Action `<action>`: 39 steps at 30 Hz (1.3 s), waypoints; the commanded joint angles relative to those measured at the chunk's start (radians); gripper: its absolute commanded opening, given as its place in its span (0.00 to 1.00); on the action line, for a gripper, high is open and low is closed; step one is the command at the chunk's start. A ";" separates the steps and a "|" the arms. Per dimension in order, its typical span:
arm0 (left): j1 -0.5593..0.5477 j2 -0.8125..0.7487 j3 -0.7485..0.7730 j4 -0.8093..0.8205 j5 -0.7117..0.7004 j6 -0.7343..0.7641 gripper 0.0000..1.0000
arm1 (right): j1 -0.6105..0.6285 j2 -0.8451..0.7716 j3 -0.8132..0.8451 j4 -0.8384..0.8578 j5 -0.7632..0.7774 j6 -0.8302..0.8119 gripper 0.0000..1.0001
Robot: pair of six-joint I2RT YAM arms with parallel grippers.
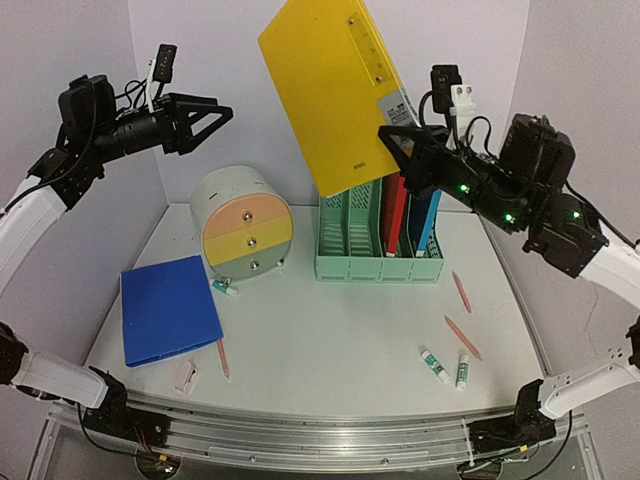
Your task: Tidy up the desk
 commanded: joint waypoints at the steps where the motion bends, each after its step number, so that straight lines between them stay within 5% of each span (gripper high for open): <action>1: 0.081 0.056 -0.001 0.231 0.248 -0.338 1.00 | -0.076 0.031 0.041 0.267 -0.326 0.096 0.00; 6: 0.089 0.072 -0.008 0.282 0.267 -0.369 1.00 | -0.147 0.022 -0.086 0.501 -0.501 0.241 0.00; 15: 0.088 0.118 -0.022 0.502 0.347 -0.545 0.99 | -0.168 0.161 -0.065 0.636 -0.683 0.388 0.00; 18: 0.092 0.122 -0.020 0.509 0.358 -0.549 0.90 | -0.181 0.187 -0.054 0.667 -0.714 0.431 0.00; 21: 0.092 0.117 -0.026 0.619 0.398 -0.613 0.57 | -0.195 0.210 -0.061 0.668 -0.719 0.458 0.00; 23: 0.092 0.123 -0.014 0.620 0.418 -0.620 0.16 | -0.203 0.224 -0.074 0.668 -0.730 0.471 0.00; 24: 0.092 0.122 -0.014 0.608 0.430 -0.604 0.04 | -0.209 0.228 -0.083 0.667 -0.737 0.473 0.00; 26: 0.091 0.113 -0.018 0.550 0.443 -0.557 0.00 | -0.221 0.223 -0.106 0.632 -0.737 0.466 0.16; 29: 0.092 0.100 -0.006 0.407 0.442 -0.384 0.00 | -0.233 0.188 -0.126 0.489 -0.689 0.380 0.68; 31: 0.092 0.090 0.019 0.233 0.441 -0.188 0.00 | -0.233 0.143 -0.136 0.371 -0.635 0.265 0.88; 35: 0.092 0.073 0.054 -0.108 0.452 0.339 0.00 | -0.242 0.078 -0.099 0.131 -0.605 0.090 0.98; 39: 0.092 0.062 0.081 -0.251 0.547 0.571 0.00 | -0.247 0.066 -0.031 -0.013 -0.605 -0.031 0.98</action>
